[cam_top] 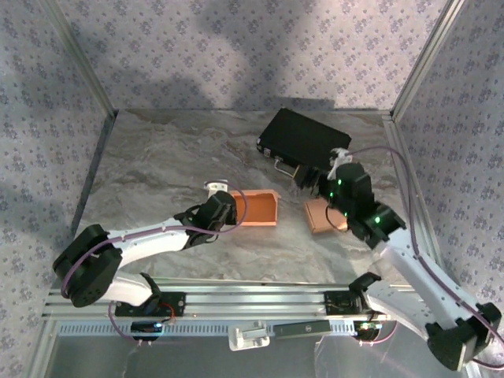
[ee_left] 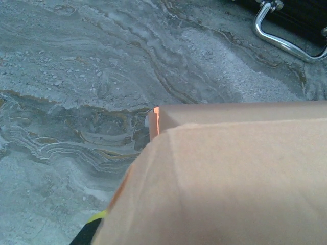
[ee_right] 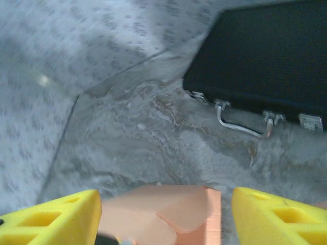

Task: Fold the paper box

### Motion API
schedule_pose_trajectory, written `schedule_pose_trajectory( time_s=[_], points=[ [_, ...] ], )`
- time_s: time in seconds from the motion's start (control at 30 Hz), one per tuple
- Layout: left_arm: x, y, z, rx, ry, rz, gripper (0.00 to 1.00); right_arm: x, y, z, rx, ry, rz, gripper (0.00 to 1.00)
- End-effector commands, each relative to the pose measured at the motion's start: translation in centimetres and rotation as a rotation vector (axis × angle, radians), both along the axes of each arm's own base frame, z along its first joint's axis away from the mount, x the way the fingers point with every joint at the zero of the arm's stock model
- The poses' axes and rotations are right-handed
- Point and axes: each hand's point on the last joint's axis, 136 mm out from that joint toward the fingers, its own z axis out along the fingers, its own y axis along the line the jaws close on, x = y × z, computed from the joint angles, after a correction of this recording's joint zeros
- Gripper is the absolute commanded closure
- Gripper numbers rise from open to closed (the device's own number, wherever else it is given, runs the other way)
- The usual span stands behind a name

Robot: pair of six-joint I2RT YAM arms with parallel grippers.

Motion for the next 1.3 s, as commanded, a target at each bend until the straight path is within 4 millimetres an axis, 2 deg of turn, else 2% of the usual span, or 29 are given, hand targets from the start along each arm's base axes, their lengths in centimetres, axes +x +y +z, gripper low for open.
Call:
schedule_pose_trajectory(
  time_s=[0.0,0.17,0.27,0.4,0.7,0.97,1.13,1.27],
  points=[
    [0.3,-0.9,0.8,-0.007,-0.008,-0.013,0.94,0.1,2.5,-4.2,0.204,0.359,-0.010,0.33],
    [0.2,-0.9,1.1,-0.003,-0.003,-0.017,0.94,1.3,4.4,-8.0,0.271,0.599,-0.033,0.34],
    [0.3,-1.0,1.3,-0.005,-0.005,-0.017,0.94,1.6,5.1,-9.9,0.312,0.664,-0.035,0.35],
    [0.3,-1.1,1.4,0.002,-0.004,-0.021,0.94,2.4,5.8,-10.6,0.325,0.682,-0.011,0.42],
    [0.5,-1.3,1.5,-0.004,0.000,-0.022,0.94,2.1,6.7,-12.6,0.345,0.739,0.007,0.46],
    [0.5,-1.2,1.9,-0.019,0.030,0.019,0.95,1.4,8.4,-12.9,0.391,0.762,0.036,0.49],
    [0.6,-0.9,2.7,-0.043,0.057,0.079,0.96,1.2,8.8,-13.3,0.412,0.770,0.021,0.51],
    [0.6,-1.1,2.6,-0.064,0.074,0.097,0.96,1.2,9.2,-13.6,0.416,0.772,0.019,0.54]
  ],
)
